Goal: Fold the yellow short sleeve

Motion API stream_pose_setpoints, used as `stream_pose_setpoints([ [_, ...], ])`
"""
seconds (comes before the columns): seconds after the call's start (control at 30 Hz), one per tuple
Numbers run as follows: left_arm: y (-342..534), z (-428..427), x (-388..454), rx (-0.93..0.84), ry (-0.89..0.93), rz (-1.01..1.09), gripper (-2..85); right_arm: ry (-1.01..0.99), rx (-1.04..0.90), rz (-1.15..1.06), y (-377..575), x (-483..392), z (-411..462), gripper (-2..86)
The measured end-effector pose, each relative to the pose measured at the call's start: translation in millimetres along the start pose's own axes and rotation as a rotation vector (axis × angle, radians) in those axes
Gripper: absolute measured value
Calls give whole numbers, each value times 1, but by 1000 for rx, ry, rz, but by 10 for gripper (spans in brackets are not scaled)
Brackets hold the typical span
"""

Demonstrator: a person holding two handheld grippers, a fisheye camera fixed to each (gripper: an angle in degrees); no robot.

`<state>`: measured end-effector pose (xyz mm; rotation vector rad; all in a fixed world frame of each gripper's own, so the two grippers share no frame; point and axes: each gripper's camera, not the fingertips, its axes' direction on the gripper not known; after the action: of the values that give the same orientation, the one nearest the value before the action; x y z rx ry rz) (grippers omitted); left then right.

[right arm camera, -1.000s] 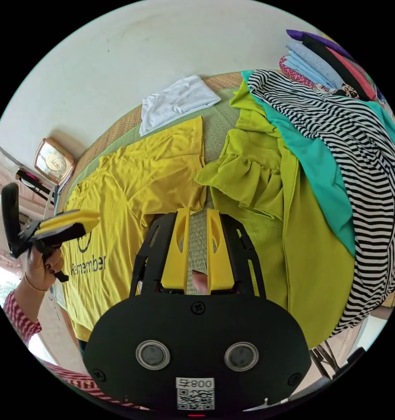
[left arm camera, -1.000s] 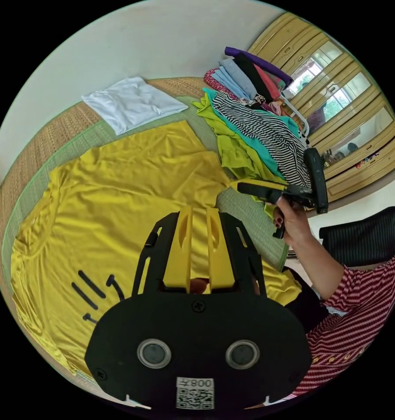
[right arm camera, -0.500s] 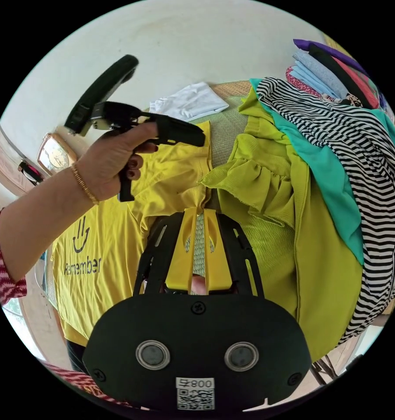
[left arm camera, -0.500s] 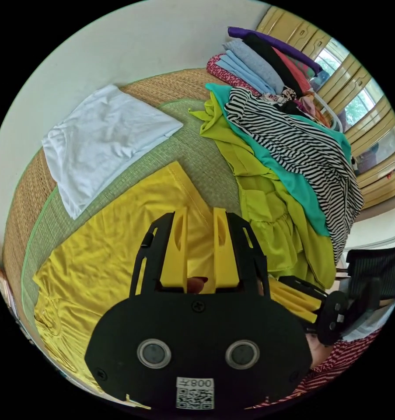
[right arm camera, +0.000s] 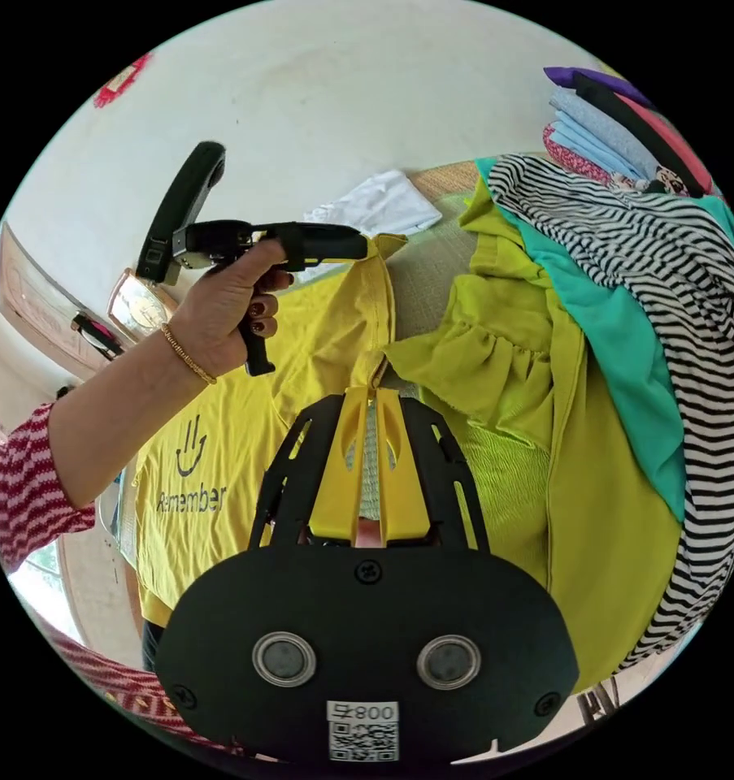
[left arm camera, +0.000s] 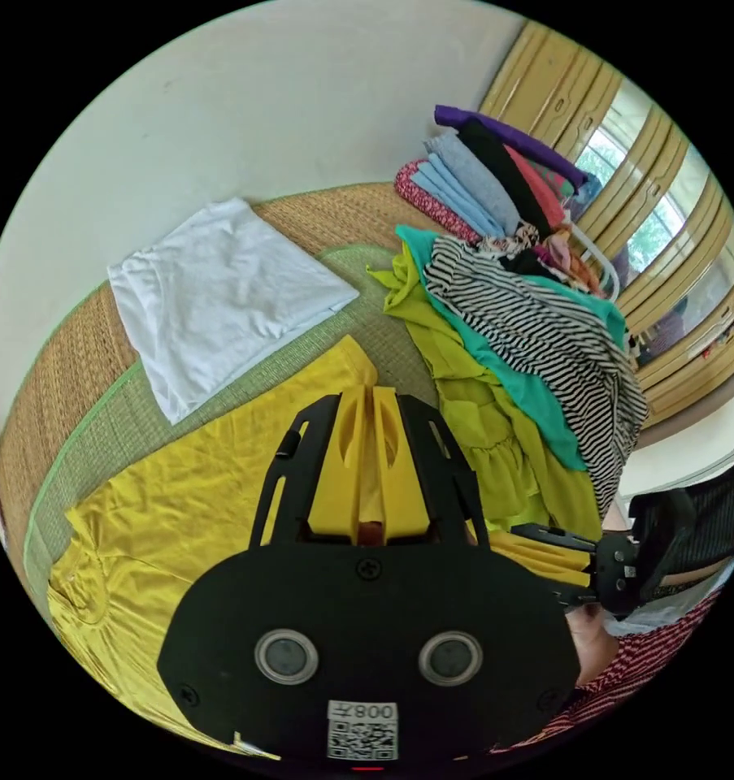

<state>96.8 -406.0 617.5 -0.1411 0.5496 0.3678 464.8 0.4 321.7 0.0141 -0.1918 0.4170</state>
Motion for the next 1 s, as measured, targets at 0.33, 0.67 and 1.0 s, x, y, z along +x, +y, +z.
stream_pose_setpoints([
  [0.33, 98, -52, -148, 68, 38, -371, 25, -186, -121, -301, -29, -93, 45, 18],
  [0.67, 132, -59, -189, 88, -1, -428, 65, -241, -377, -365, -33, -117, 127, 19],
  [1.0, 101, -12, -175, -43, -133, -241, 58, -195, -390, -420, -65, -131, 149, 5],
])
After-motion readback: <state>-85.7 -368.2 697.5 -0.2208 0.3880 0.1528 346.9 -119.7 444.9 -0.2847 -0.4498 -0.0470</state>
